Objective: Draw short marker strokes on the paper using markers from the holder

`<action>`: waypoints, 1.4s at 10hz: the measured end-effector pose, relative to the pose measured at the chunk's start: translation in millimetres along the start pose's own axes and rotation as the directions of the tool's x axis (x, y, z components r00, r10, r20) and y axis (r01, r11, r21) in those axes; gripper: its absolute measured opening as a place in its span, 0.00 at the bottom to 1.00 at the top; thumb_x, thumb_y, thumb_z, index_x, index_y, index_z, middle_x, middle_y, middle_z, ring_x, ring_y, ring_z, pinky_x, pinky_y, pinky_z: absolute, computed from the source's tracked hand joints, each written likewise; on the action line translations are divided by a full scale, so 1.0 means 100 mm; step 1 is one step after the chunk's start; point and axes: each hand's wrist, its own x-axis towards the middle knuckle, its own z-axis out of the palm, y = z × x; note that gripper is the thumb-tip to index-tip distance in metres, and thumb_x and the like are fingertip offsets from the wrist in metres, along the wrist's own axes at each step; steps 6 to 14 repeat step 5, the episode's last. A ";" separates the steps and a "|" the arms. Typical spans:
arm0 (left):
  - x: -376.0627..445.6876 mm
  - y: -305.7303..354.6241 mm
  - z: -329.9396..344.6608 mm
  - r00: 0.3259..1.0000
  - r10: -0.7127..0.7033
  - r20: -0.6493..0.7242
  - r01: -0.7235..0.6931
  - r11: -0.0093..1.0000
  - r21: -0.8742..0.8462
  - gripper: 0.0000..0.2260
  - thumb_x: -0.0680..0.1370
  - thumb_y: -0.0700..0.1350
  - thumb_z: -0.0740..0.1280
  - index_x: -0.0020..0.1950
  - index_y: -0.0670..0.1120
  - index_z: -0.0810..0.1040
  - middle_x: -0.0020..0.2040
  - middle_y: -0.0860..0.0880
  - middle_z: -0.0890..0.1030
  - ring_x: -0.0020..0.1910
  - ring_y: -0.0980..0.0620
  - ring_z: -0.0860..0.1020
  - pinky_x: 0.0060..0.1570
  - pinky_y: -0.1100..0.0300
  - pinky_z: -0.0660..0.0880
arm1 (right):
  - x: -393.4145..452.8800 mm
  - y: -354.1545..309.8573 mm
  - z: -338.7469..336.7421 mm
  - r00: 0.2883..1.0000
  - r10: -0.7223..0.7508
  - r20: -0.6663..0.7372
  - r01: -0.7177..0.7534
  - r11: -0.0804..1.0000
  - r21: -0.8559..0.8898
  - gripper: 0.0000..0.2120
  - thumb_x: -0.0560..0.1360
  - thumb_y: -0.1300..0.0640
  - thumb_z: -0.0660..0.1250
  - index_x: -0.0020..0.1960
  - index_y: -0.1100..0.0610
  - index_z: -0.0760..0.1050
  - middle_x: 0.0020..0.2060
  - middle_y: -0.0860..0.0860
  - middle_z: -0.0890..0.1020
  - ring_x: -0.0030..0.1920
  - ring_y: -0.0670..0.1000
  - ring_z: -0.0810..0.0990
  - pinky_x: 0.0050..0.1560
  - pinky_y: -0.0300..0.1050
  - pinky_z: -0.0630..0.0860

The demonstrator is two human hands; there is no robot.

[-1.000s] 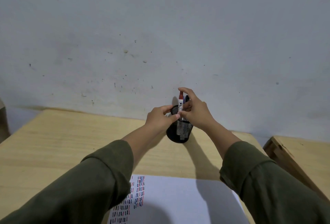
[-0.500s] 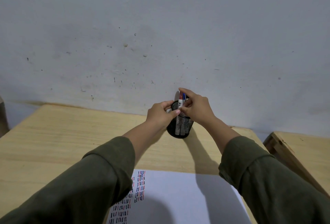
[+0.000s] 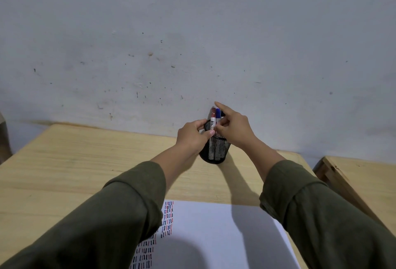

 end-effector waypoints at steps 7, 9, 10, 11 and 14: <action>-0.44 0.27 -0.20 0.988 0.069 -0.135 -0.074 0.997 -0.034 0.20 0.78 0.50 0.64 0.69 0.49 0.70 0.66 0.48 0.77 0.64 0.51 0.74 0.64 0.52 0.71 | -0.53 -0.57 -0.42 0.989 0.122 -0.090 -0.062 0.869 0.492 0.15 0.74 0.56 0.67 0.60 0.52 0.77 0.42 0.47 0.82 0.47 0.49 0.82 0.51 0.48 0.79; -0.44 0.27 -0.20 0.988 0.069 -0.135 -0.074 0.997 -0.034 0.20 0.78 0.50 0.64 0.69 0.49 0.70 0.66 0.48 0.77 0.64 0.51 0.74 0.64 0.52 0.71 | -0.53 -0.57 -0.42 0.989 0.122 -0.090 -0.062 0.869 0.492 0.15 0.74 0.56 0.67 0.60 0.52 0.77 0.42 0.47 0.82 0.47 0.49 0.82 0.51 0.48 0.79; -0.44 0.27 -0.20 0.988 0.069 -0.135 -0.074 0.997 -0.034 0.20 0.78 0.50 0.64 0.69 0.49 0.70 0.66 0.48 0.77 0.64 0.51 0.74 0.64 0.52 0.71 | -0.53 -0.57 -0.42 0.989 0.122 -0.090 -0.062 0.869 0.492 0.15 0.74 0.56 0.67 0.60 0.52 0.77 0.42 0.47 0.82 0.47 0.49 0.82 0.51 0.48 0.79; -0.44 0.27 -0.20 0.988 0.069 -0.135 -0.074 0.997 -0.034 0.20 0.78 0.50 0.64 0.69 0.49 0.70 0.66 0.48 0.77 0.64 0.51 0.74 0.64 0.52 0.71 | -0.53 -0.57 -0.42 0.989 0.122 -0.090 -0.062 0.869 0.492 0.15 0.74 0.56 0.67 0.60 0.52 0.77 0.42 0.47 0.82 0.47 0.49 0.82 0.51 0.48 0.79; -0.44 0.27 -0.20 0.988 0.069 -0.135 -0.074 0.997 -0.034 0.20 0.78 0.50 0.64 0.69 0.49 0.70 0.66 0.48 0.77 0.64 0.51 0.74 0.64 0.52 0.71 | -0.53 -0.57 -0.42 0.989 0.122 -0.090 -0.062 0.869 0.492 0.15 0.74 0.56 0.67 0.60 0.52 0.77 0.42 0.47 0.82 0.47 0.49 0.82 0.51 0.48 0.79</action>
